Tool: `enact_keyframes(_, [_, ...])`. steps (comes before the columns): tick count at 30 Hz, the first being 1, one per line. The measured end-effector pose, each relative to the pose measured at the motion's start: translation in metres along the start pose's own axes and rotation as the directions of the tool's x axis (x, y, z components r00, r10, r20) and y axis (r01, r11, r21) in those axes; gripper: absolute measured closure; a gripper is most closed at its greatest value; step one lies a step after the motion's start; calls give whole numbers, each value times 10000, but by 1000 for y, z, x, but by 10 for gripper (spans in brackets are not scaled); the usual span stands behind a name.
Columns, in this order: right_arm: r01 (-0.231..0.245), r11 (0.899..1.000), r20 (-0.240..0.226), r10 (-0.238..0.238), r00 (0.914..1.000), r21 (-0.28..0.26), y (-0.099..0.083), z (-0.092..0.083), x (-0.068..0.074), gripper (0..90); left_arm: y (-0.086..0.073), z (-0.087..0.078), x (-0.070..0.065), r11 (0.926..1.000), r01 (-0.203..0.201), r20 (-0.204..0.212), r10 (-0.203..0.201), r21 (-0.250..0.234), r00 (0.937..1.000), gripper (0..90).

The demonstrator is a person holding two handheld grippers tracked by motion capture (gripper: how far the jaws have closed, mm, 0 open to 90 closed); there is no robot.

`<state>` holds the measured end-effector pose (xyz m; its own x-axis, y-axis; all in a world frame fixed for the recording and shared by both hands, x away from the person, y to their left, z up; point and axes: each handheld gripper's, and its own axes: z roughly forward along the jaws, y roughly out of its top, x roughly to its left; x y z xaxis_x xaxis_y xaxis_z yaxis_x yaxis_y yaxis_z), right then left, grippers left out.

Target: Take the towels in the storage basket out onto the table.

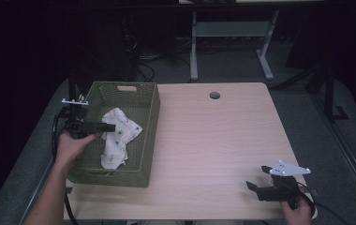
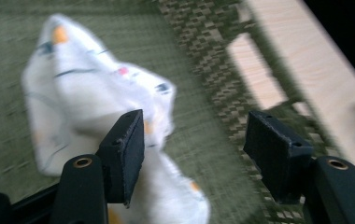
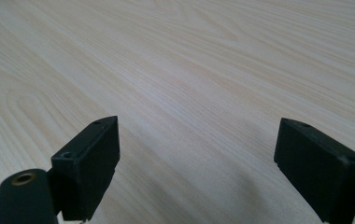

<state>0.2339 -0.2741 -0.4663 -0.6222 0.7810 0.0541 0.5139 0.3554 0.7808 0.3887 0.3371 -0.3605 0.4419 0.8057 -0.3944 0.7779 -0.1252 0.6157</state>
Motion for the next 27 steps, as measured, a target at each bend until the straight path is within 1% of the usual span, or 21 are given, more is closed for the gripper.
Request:
enact_keyframes(1, [-5,10000,-13,5,10000,4,0,0,0,140,-1,2,1,9999,150,-61,-150,16,9999,368])
enact_keyframes(2, [40,10000,-6,-40,10000,15,0,0,0,140,-1,3,2,9997,247,-294,-244,90,9993,364])
enact_keyframes(3, [37,10000,-10,-37,10000,22,0,0,0,140,-1,5,3,9994,309,-565,-298,186,9980,367])
enact_keyframes(4, [21,10000,-9,-21,10000,4,1,0,1,140,-1,7,3,9989,336,-650,-314,334,9974,365])
enact_keyframes(6, [68,10000,2,-68,10000,1,1,0,1,140,-2,10,4,9982,433,-902,-394,411,9951,367])
enact_keyframes(8, [115,9999,6,-115,9999,-9,1,0,1,140,-2,12,4,9975,472,-958,-421,517,9945,376])
enact_keyframes(9, [128,9999,2,-128,9999,4,1,0,1,140,-1,14,3,9972,496,-1047,-435,560,9935,397])
enact_keyframes(10, [116,9999,-1,-116,9999,14,1,0,2,140,0,15,3,9963,515,-1154,-433,687,9924,429])
enact_keyframes(11, [114,9999,-5,-114,9999,8,1,0,2,140,0,17,2,9949,553,-1169,-453,840,9921,443])
enact_keyframes(12, [138,9999,3,-138,9999,-9,1,-1,2,140,1,19,2,9938,610,-1302,-485,934,9903,451])
enact_keyframes(13, [125,9999,1,-125,9999,-18,1,-1,2,140,1,20,2,9933,566,-1431,-418,1009,9888,464])
enact_keyframes(14, [116,9999,6,-116,9999,-19,1,-1,2,140,2,21,2,9924,639,-1494,-478,1051,9876,466])
enact_keyframes(16, [133,9999,31,-133,9999,-33,1,-2,1,140,2,22,2,9920,793,-1585,-630,985,9854,467])
enact_keyframes(17, [131,9999,35,-131,9999,-56,0,-2,1,140,2,24,2,9912,772,-1693,-583,1077,9838,479])
enact_keyframes(19, [134,9999,59,-133,9999,-87,1,-3,1,140,2,26,1,9897,855,-1939,-621,1145,9790,500])
enact_keyframes(21, [119,9998,70,-118,9999,-137,1,-4,1,140,3,29,1,9886,840,-1988,-580,1250,9783,536])
enact_keyframes(23, [101,9999,71,-100,9999,-124,0,-4,0,140,3,30,0,9872,850,-2122,-550,1351,9757,587])
enact_keyframes(24, [101,9999,62,-100,9999,-111,0,-4,0,140,3,31,0,9857,847,-2098,-529,1454,9763,595])
enact_keyframes(25, [135,9999,31,-135,9999,-90,0,-5,0,140,3,32,1,9856,814,-1988,-509,1481,9787,597])
enact_keyframes(27, [157,9999,48,-157,9999,-14,0,-6,0,140,2,32,2,9852,850,-1977,-546,1490,9787,639])
